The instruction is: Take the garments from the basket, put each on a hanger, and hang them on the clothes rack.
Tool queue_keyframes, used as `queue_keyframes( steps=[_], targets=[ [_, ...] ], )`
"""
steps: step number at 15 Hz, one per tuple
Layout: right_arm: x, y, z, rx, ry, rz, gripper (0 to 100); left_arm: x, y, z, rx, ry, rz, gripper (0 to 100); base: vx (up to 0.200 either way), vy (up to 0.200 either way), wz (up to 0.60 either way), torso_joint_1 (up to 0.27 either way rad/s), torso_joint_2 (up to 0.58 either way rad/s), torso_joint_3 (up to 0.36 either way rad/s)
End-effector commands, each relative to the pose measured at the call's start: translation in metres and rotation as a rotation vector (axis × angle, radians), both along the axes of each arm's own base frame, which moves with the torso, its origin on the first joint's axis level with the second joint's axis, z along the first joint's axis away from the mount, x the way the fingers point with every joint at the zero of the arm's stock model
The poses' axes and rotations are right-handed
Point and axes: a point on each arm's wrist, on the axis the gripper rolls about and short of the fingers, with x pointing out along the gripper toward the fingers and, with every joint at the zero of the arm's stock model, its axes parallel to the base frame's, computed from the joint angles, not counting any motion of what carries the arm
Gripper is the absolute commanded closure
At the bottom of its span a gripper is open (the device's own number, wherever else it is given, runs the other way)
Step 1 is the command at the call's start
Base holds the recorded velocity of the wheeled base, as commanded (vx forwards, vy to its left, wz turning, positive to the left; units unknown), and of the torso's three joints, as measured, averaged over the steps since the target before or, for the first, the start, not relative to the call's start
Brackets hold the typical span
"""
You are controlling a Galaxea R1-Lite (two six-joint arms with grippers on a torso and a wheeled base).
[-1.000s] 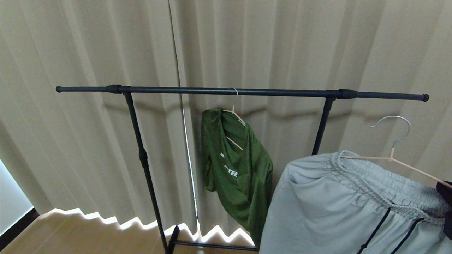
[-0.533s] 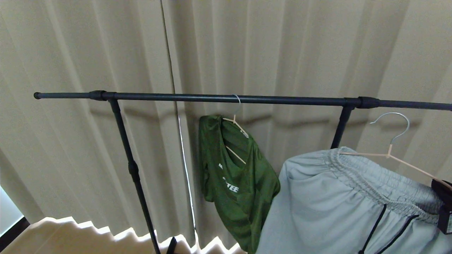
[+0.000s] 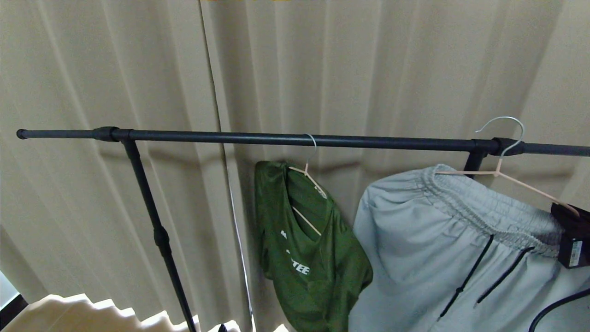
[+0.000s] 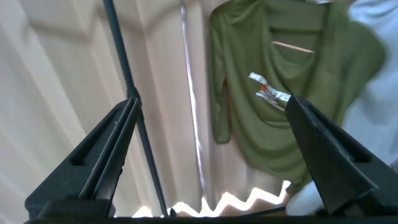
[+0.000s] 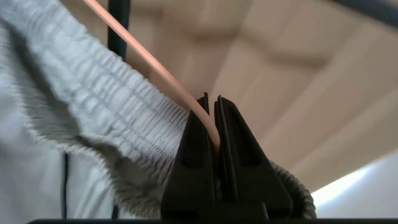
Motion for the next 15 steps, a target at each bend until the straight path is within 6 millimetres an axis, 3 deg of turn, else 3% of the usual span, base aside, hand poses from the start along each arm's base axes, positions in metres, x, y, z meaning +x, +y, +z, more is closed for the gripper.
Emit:
queue_keyframes(
  steps=[1,3,9,15],
  targets=[
    [0.016,0.0,-0.005,-0.015,0.05,0.007,100,0.0,0.0,0.0,0.0,0.002,0.0,0,0.0,0.0,0.0,0.0,0.0,0.0],
    [0.017,0.002,-0.007,-0.027,0.063,0.021,100,0.0,0.0,0.0,0.0,0.001,0.0,0,0.0,0.0,0.0,0.0,0.0,0.0],
    [0.062,0.026,-0.011,-0.064,0.117,0.0,100,0.0,0.0,0.0,-0.003,0.001,0.002,0,0.0,0.0,0.0,0.0,0.0,0.0],
    [0.064,0.039,-0.017,-0.078,0.141,0.03,100,0.0,0.0,0.0,-0.003,0.001,0.005,0,0.0,0.0,0.0,0.0,0.0,0.0]
  ],
)
